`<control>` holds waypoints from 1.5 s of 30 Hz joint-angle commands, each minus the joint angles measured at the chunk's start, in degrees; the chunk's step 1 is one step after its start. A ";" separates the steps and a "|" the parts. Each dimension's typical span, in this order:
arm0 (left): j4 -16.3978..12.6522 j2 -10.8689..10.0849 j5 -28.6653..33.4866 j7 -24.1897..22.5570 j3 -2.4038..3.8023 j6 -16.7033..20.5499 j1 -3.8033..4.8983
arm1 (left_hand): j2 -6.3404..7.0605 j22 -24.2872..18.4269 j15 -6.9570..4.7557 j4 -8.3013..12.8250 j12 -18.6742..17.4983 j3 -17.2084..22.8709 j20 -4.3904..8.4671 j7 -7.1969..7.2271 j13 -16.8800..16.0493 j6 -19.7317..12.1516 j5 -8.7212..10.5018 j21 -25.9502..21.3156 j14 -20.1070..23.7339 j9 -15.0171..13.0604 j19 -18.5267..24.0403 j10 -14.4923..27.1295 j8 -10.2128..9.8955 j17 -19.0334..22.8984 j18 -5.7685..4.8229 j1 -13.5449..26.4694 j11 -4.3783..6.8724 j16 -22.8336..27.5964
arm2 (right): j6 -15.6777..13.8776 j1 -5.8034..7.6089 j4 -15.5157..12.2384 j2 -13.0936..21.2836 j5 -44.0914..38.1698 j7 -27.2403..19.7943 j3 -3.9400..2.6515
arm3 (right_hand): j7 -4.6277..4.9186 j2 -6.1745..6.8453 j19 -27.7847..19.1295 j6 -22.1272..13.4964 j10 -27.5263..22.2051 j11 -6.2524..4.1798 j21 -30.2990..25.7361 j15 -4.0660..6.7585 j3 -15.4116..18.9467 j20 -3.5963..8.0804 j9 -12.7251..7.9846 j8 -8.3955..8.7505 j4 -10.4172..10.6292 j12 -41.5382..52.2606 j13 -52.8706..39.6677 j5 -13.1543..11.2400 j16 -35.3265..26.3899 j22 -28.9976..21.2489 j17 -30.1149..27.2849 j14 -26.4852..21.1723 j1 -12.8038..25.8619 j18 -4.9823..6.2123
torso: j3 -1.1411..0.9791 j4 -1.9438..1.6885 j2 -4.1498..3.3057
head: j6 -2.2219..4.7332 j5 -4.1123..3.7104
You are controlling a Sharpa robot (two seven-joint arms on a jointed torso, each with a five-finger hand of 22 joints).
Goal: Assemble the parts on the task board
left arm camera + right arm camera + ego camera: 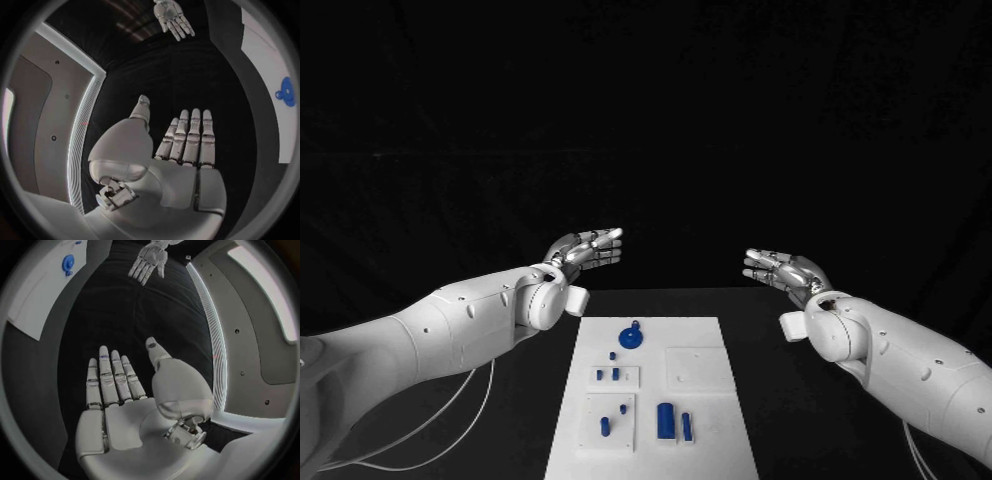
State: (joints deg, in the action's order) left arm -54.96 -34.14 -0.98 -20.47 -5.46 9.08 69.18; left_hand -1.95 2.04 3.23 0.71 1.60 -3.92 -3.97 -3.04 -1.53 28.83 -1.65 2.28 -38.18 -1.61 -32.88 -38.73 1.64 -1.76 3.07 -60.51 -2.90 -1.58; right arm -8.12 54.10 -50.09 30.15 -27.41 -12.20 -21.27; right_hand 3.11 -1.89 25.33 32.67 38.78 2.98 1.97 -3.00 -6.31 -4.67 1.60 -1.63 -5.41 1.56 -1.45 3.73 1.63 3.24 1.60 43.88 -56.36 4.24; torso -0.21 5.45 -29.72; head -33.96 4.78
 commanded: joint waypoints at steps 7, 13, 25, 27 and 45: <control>-8.68 -2.52 0.23 -2.55 1.32 9.14 -2.25 | 1.95 -2.04 -3.23 -0.71 -1.60 3.92 3.97 3.04 1.53 -28.83 1.65 -2.28 38.18 1.61 32.88 38.73 -1.64 1.76 -3.07 60.51 2.90 1.58 | -8.14 1.34 -8.67 3.03 6.20 -4.07 4.40 | -3.11 1.89 -25.33 -32.67 -38.78 -2.98 -1.97 3.00 6.31 4.67 -1.60 1.63 5.41 -1.56 1.45 -3.73 -1.63 -3.24 -1.60 -43.88 56.36 -4.24 | 0.17 -4.09 -1.10 | -0.31 -3.56; -19.86 -5.93 0.55 -5.43 3.08 20.14 -5.13 | 1.95 -2.04 -3.23 -0.71 -1.60 3.92 3.97 3.04 1.53 -28.83 1.65 -2.28 38.18 1.61 32.88 38.73 -1.64 1.76 -3.07 60.51 2.90 1.58 | -18.13 3.03 -19.85 7.16 13.81 -8.92 10.45 | -3.11 1.89 -25.33 -32.67 -38.78 -2.98 -1.97 3.00 6.31 4.67 -1.60 1.63 5.41 -1.56 1.45 -3.73 -1.63 -3.24 -1.60 -43.88 56.36 -4.24 | 0.21 -5.45 -1.46 | -0.41 -4.77; -34.36 -10.36 0.96 -9.17 5.36 34.42 -8.86 | 1.95 -2.04 -3.23 -0.71 -1.60 3.92 3.97 3.04 1.53 -28.83 1.65 -2.28 38.18 1.61 32.88 38.73 -1.64 1.76 -3.07 60.51 2.90 1.58 | -34.15 5.74 -37.80 13.78 26.01 -16.70 20.15 | -3.11 1.89 -25.33 -32.67 -38.78 -2.98 -1.97 3.00 6.31 4.67 -1.60 1.63 5.41 -1.56 1.45 -3.73 -1.63 -3.24 -1.60 -43.88 56.36 -4.24 | 0.21 -5.45 -1.46 | -0.41 -4.78; -34.89 -10.52 0.98 -9.30 5.44 34.94 -8.99 | 1.95 -2.04 -3.23 -0.71 -1.60 3.92 3.97 3.04 1.53 -28.83 1.65 -2.28 38.18 1.61 32.88 38.73 -1.64 1.76 -3.07 60.51 2.90 1.58 | -35.18 5.92 -38.95 14.21 26.79 -17.20 20.77 | -3.11 1.89 -25.33 -32.67 -38.78 -2.98 -1.97 3.00 6.31 4.67 -1.60 1.63 5.41 -1.56 1.45 -3.73 -1.63 -3.24 -1.60 -43.88 56.36 -4.24 | 0.21 -5.45 -1.46 | -0.41 -4.78; -34.99 -10.55 0.98 -9.33 5.46 35.04 -9.02 | 1.95 -2.04 -3.23 -0.71 -1.60 3.92 3.97 3.04 1.53 -28.83 1.65 -2.28 38.18 1.61 32.88 38.73 -1.64 1.76 -3.07 60.51 2.90 1.58 | -36.00 6.06 -39.87 14.54 27.41 -17.59 21.27 | -3.11 1.89 -25.33 -32.67 -38.78 -2.98 -1.97 3.00 6.31 4.67 -1.60 1.63 5.41 -1.56 1.45 -3.73 -1.63 -3.24 -1.60 -43.88 56.36 -4.24 | 0.21 -5.45 -1.46 | -0.41 -4.78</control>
State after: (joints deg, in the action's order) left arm -89.78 -44.71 0.02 -28.56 -0.07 43.33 60.18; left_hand -0.03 0.05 0.01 -0.04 0.20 -0.31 0.01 0.02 -0.06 0.29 -0.27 0.30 -0.21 -0.06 -0.20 -0.31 0.38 -0.06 0.88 -0.42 -0.02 -0.39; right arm -43.66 60.14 -89.84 44.65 -0.25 -28.50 0.01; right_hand 0.02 0.00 0.30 0.25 0.21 0.00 0.20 -0.03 -0.26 -0.02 0.06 -0.32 0.00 0.37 -0.06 0.21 0.21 0.06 0.06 0.26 -0.33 0.78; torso 0.00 0.00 -31.18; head -34.38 -0.01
